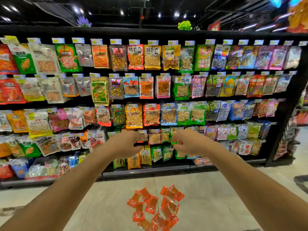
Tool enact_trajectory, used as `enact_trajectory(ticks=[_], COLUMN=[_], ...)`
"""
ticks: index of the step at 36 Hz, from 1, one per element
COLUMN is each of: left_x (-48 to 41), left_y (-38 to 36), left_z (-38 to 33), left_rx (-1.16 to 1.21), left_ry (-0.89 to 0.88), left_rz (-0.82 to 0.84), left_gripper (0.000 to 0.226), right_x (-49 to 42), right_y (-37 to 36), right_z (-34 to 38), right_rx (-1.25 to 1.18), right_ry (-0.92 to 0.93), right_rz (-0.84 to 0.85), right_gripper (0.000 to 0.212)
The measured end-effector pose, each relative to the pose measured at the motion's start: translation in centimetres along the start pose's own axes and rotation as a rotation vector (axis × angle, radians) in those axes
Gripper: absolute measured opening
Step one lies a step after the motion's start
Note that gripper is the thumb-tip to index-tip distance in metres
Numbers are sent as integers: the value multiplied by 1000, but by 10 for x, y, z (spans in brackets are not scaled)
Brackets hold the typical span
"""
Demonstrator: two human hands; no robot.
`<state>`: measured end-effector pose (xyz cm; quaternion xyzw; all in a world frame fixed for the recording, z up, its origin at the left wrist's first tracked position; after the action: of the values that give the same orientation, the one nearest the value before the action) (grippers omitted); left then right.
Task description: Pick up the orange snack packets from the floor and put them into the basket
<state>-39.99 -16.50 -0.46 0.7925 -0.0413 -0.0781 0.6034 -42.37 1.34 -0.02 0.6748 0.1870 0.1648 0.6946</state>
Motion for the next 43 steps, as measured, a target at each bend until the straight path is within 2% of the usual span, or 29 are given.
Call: enact_trajectory(ticks=[11, 19, 26, 32, 35, 39, 43], left_x=[-122, -239, -318, -376, -399, -420, -431], left_y=[-49, -98, -151, -247, -317, -435, -573], left_z=[42, 74, 111, 160, 192, 239, 289], left_rx=[4, 16, 37, 54, 56, 80, 44], left_ry=[-5, 31, 102, 166, 182, 196, 159], left_rz=[53, 71, 125, 258, 311, 380, 407], left_gripper=[46, 46, 38, 35, 37, 44, 41], right_x=[-121, -247, -332, -391, -413, -434, -452], right_y=[-59, -116, -197, -309, -382, -509, -660], right_z=[-64, -111, -141, -164, -175, -182, -182], right_rx=[-7, -1, -35, -57, -78, -98, -119], right_ry=[-22, 89, 111, 103, 67, 21, -14], right_rz=[88, 154, 264, 390, 432, 521, 579], right_gripper=[39, 36, 32, 26, 33, 35, 37])
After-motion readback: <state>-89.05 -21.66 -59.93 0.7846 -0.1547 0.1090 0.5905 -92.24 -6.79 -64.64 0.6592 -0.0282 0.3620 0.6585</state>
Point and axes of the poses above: each hand's wrist, its own x-axis away from the middle knuckle, its own y-axis out of the back of the hand, z = x × y, the point moved 10 cm from there along -x, towards the middle knuckle, and after that the axes turned 7 degrees about x, right-handed, at the moved point
